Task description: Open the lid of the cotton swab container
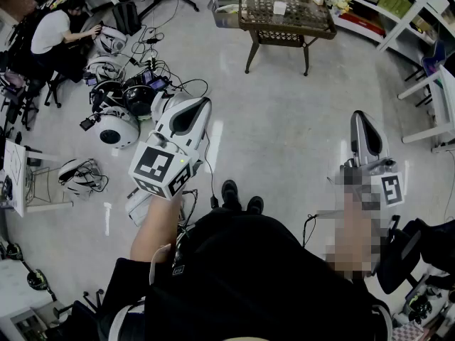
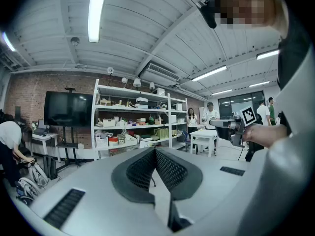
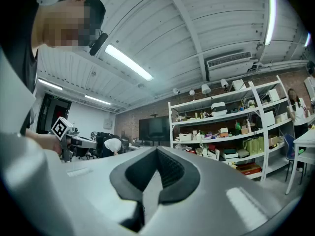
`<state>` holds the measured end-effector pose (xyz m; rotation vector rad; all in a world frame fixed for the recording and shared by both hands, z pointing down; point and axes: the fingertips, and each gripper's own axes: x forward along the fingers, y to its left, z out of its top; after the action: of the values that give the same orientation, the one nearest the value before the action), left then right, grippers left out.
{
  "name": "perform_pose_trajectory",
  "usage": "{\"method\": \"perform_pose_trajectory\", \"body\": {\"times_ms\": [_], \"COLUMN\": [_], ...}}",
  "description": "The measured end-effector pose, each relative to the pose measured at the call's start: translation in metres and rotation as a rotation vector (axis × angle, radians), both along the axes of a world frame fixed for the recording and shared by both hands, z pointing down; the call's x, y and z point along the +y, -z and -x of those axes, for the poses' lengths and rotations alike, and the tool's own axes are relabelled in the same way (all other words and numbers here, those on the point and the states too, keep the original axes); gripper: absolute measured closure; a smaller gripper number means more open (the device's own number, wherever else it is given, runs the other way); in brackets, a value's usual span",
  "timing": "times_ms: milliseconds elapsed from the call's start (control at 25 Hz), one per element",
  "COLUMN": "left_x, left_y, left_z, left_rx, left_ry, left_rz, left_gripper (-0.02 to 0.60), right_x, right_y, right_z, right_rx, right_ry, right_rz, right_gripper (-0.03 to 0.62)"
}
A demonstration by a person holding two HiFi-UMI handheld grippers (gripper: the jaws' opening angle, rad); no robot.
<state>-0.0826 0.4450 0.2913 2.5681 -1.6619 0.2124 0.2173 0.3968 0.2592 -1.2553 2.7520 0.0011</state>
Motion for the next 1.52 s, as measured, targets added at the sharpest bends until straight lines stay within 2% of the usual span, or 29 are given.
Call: {"method": "perform_pose_trajectory", "body": {"times_ms": [360,520,720,880,1200,1520], "left_x": [0.01,0.017,0.025,0.021,-0.015,-0.085], "left_y": [0.001,-0.003,-0.003,-0.005,-0.015,-0.028], "left_z": [-0.015,-0.036,-0.061,-0.07,-0.067,-0.041], "left_rx": [-0.008,-0.019,-0.029,-0.028,-0.004,0.016], "left_ry": [-0.009,-0.03,-0.05,-0.053,-0.051,-0.049], "left_rz": [0.0,0.009,0.002,0.005,0.01,0.024], "left_gripper": [0.577,0.577,0.577,0.577,0.577,0.577], "right_x": [0.009,0.023,0.04,0.04,0.012,-0.053], "right_y": [0.001,0.0,-0.005,-0.013,-0.018,-0.027], "right_z": [-0.005,-0.018,-0.035,-0.042,-0.043,-0.021], "right_rx": [0.002,0.042,0.022,-0.019,-0.03,-0.006], "right_ry": [0.011,-0.014,-0.001,0.005,0.008,0.002], "right_rz": [-0.007,-0.046,-0.056,-0.026,-0.001,0.028], "right_gripper": [0.586,0.585,0.582,0.537,0.539,0.539]}}
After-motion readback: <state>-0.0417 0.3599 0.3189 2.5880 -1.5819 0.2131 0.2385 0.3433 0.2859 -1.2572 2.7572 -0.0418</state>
